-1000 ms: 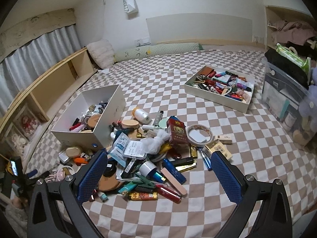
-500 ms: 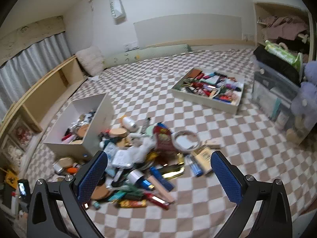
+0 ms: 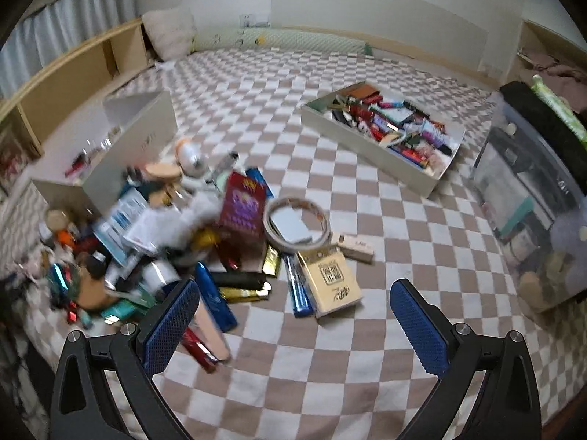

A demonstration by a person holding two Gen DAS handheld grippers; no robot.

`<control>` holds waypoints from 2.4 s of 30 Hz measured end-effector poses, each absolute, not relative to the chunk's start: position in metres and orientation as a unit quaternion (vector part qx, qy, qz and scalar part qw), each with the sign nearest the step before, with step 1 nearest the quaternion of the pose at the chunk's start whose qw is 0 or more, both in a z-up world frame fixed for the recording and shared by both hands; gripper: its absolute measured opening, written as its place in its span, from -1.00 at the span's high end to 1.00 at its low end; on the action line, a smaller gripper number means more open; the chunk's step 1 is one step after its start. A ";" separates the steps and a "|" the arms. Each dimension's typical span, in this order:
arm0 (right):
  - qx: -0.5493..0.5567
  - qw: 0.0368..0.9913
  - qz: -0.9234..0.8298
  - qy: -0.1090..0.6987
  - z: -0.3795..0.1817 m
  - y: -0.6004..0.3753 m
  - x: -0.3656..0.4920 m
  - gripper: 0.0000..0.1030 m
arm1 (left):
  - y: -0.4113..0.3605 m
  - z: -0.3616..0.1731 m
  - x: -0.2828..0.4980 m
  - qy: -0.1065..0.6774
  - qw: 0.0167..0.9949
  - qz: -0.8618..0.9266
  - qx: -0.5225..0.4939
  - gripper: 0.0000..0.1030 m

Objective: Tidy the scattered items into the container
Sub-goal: 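Move the left tool toward the pink eyelash curler while the right tool approaches the tan tissue pack, then close the left tool on the pink eyelash curler while the right tool grasps the tissue pack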

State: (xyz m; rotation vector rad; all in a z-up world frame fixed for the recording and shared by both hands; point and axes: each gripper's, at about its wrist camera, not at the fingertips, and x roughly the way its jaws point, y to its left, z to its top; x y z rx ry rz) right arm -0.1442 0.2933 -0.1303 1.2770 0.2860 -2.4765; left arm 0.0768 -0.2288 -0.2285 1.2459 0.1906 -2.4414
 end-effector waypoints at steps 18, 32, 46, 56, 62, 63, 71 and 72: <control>0.448 0.087 -0.888 0.053 -0.222 0.318 -0.190 -1.00 | -0.225 -0.202 0.085 0.052 0.187 -0.898 0.395 -0.98; 0.478 0.047 -0.876 -0.030 -0.248 0.312 -0.217 -1.00 | -0.201 -0.183 0.066 0.056 0.180 -0.898 0.398 -0.99; 0.450 0.044 -0.883 -0.131 -0.245 0.359 -0.194 -0.33 | -0.195 -0.192 0.071 0.083 0.160 -0.891 0.417 -0.10; 0.441 0.052 -0.882 -0.162 -0.242 0.371 -0.162 -0.26 | -0.200 -0.186 0.085 0.107 0.145 -0.888 0.423 0.56; 0.437 0.057 -0.880 -0.180 -0.242 0.376 -0.139 -0.23 | -0.195 -0.176 0.095 0.109 0.129 -0.893 0.418 0.79; 0.436 0.058 -0.880 -0.181 -0.241 0.376 -0.136 -0.22 | -0.194 -0.175 0.096 0.110 0.126 -0.894 0.416 0.81; 0.435 0.066 -0.877 -0.194 -0.239 0.378 -0.116 -0.19 | -0.178 -0.167 0.096 0.098 0.096 -0.903 0.407 0.84; 0.435 0.066 -0.877 -0.195 -0.239 0.379 -0.115 -0.19 | -0.174 -0.168 0.095 0.090 0.096 -0.904 0.406 0.74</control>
